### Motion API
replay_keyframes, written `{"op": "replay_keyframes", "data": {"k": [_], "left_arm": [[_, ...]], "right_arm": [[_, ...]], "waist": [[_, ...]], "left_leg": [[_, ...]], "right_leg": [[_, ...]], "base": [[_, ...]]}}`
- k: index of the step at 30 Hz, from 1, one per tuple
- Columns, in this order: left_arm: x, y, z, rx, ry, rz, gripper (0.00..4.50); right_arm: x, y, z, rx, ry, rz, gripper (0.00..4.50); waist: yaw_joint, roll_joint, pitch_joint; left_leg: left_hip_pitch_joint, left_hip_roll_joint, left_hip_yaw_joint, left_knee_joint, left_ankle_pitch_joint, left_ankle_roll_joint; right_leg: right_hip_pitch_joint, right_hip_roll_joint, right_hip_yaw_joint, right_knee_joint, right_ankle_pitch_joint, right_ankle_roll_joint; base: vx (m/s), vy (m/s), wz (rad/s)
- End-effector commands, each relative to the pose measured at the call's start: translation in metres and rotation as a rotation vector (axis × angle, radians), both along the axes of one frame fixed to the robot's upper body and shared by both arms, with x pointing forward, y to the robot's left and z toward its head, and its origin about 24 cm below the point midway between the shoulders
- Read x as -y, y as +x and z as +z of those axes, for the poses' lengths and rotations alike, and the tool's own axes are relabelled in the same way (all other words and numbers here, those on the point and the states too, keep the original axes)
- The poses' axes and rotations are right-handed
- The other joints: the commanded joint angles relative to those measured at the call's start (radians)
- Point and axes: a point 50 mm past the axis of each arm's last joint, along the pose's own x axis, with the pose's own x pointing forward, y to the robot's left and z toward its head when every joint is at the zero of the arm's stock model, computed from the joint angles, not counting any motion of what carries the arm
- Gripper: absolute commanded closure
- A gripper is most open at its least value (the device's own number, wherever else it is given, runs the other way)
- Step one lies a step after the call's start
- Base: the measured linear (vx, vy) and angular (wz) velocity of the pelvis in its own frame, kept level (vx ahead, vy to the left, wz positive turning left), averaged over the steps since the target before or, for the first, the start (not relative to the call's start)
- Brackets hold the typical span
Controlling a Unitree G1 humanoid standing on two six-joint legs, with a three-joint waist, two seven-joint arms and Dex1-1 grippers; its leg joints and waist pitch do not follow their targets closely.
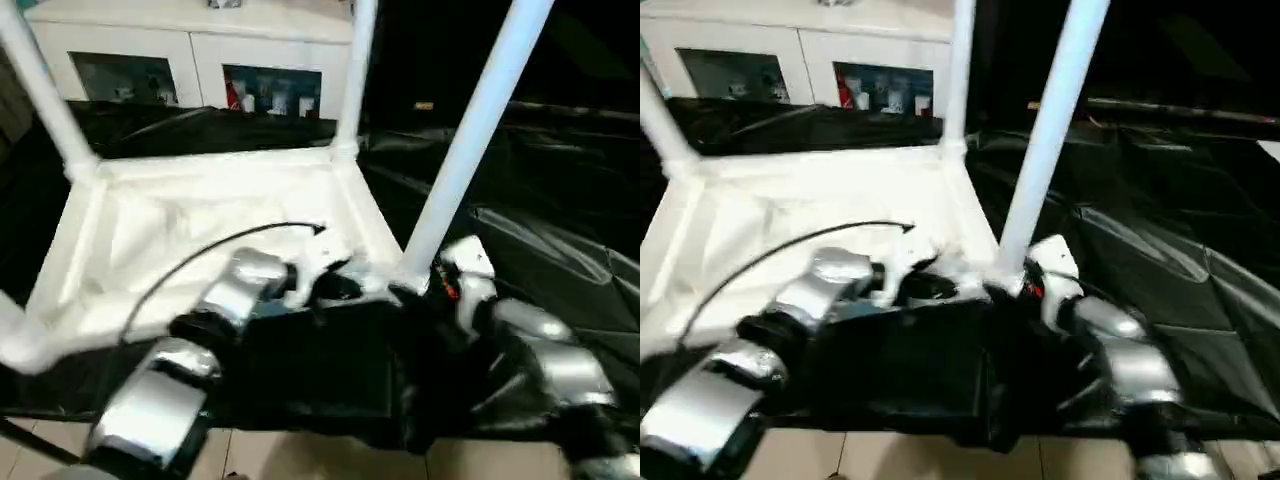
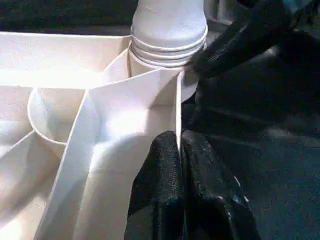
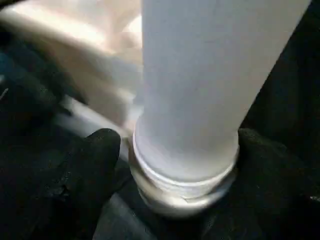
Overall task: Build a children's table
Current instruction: Rotate leg to tighten
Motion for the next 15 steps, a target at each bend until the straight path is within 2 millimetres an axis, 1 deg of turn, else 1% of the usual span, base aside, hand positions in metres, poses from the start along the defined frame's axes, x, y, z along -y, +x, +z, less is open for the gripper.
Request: {"op": "replay_keyframes", "data": {"k": [1,2,3,4,5,6,7,8,9,10,11,13,15], "left_arm": [[0.006,-0.011,-0.004,-0.049,-0.057,-0.100,4.50],[0.003,-0.013,-0.004,-0.068,-0.062,-0.124,4.50],[0.000,-0.016,-0.004,-0.086,-0.070,-0.150,4.50],[-0.003,-0.018,-0.003,-0.099,-0.077,-0.174,4.50],[-0.004,-0.019,-0.003,-0.106,-0.082,-0.187,4.50],[-0.006,-0.020,-0.003,-0.117,-0.086,-0.194,4.50],[-0.010,-0.021,-0.002,-0.129,-0.089,-0.204,4.50],[-0.012,-0.021,-0.002,-0.131,-0.090,-0.206,4.50],[-0.013,-0.022,-0.001,-0.133,-0.089,-0.210,4.50],[-0.014,-0.022,-0.002,-0.135,-0.086,-0.214,4.50],[-0.016,-0.022,-0.001,-0.131,-0.081,-0.214,4.50],[-0.016,-0.022,-0.001,-0.127,-0.077,-0.210,4.50],[-0.017,-0.022,-0.001,-0.126,-0.079,-0.207,4.50]], "right_arm": [[-0.008,-0.002,0.006,0.015,0.033,0.106,0.69],[-0.004,-0.002,0.009,0.012,0.035,0.119,0.69],[-0.001,-0.002,0.011,0.012,0.035,0.131,0.69],[0.000,-0.003,0.012,0.012,0.033,0.139,0.69],[0.001,-0.003,0.012,0.012,0.032,0.145,0.69],[0.002,-0.004,0.012,0.007,0.030,0.156,0.69],[0.003,-0.006,0.011,-0.005,0.030,0.176,0.69],[0.003,-0.007,0.010,-0.017,0.033,0.193,0.69],[0.004,-0.008,0.010,-0.027,0.036,0.209,0.69],[0.003,-0.009,0.009,-0.029,0.036,0.214,0.69],[0.002,-0.009,0.008,-0.034,0.035,0.225,0.69],[0.002,-0.010,0.007,-0.036,0.033,0.233,0.69],[0.000,-0.011,0.005,-0.042,0.034,0.245,0.94]], "waist": [[0.006,-0.022,-0.056],[0.007,-0.023,-0.059],[0.010,-0.021,-0.059],[0.009,-0.020,-0.058],[0.013,-0.019,-0.056],[0.017,-0.018,-0.055],[0.021,-0.019,-0.054],[0.026,-0.017,-0.051],[0.025,-0.016,-0.049],[0.025,-0.018,-0.049],[0.024,-0.018,-0.047],[0.023,-0.020,-0.046],[0.022,-0.023,-0.047]], "left_leg": [[-0.003,0.062,-0.027,-0.058,-0.152,0.106],[-0.005,0.062,-0.027,-0.055,-0.132,0.111],[-0.004,0.062,-0.024,-0.053,-0.111,0.127],[-0.004,0.063,-0.024,-0.053,-0.109,0.132],[-0.003,0.063,-0.023,-0.053,-0.111,0.138],[0.000,0.064,-0.021,-0.053,-0.118,0.134],[0.002,0.066,-0.020,-0.053,-0.127,0.129],[0.000,0.068,-0.021,-0.056,-0.143,0.119],[0.001,0.068,-0.020,-0.057,-0.167,0.105],[0.001,0.068,-0.021,-0.058,-0.179,0.097],[0.001,0.067,-0.023,-0.060,-0.205,0.078],[0.000,0.066,-0.026,-0.061,-0.217,0.066],[0.001,0.065,-0.027,-0.062,-0.219,0.061]], "right_leg": [[0.044,-0.076,0.050,-0.062,-0.203,-0.213],[0.047,-0.076,0.049,-0.057,-0.174,-0.223],[0.045,-0.074,0.049,-0.052,-0.127,-0.243],[0.044,-0.074,0.049,-0.051,-0.118,-0.249],[0.044,-0.074,0.049,-0.052,-0.123,-0.255],[0.041,-0.072,0.049,-0.054,-0.140,-0.255],[0.041,-0.071,0.048,-0.054,-0.153,-0.255],[0.041,-0.073,0.049,-0.055,-0.184,-0.250],[0.038,-0.072,0.048,-0.060,-0.223,-0.239],[0.038,-0.072,0.048,-0.061,-0.244,-0.233],[0.036,-0.075,0.050,-0.067,-0.307,-0.210],[0.036,-0.077,0.051,-0.072,-0.351,-0.190],[0.035,-0.077,0.051,-0.073,-0.369,-0.177]], "base": [[0.000,0.000,0.00],[0.000,0.000,0.00],[0.000,0.000,0.00],[0.000,0.000,0.00],[0.000,0.000,0.00],[0.000,0.000,0.00],[0.000,0.000,0.00],[0.000,0.000,0.00],[0.000,0.000,0.00],[0.000,0.000,0.00],[0.000,0.000,0.00],[0.000,0.000,0.00],[0.000,0.000,0.00]]}}
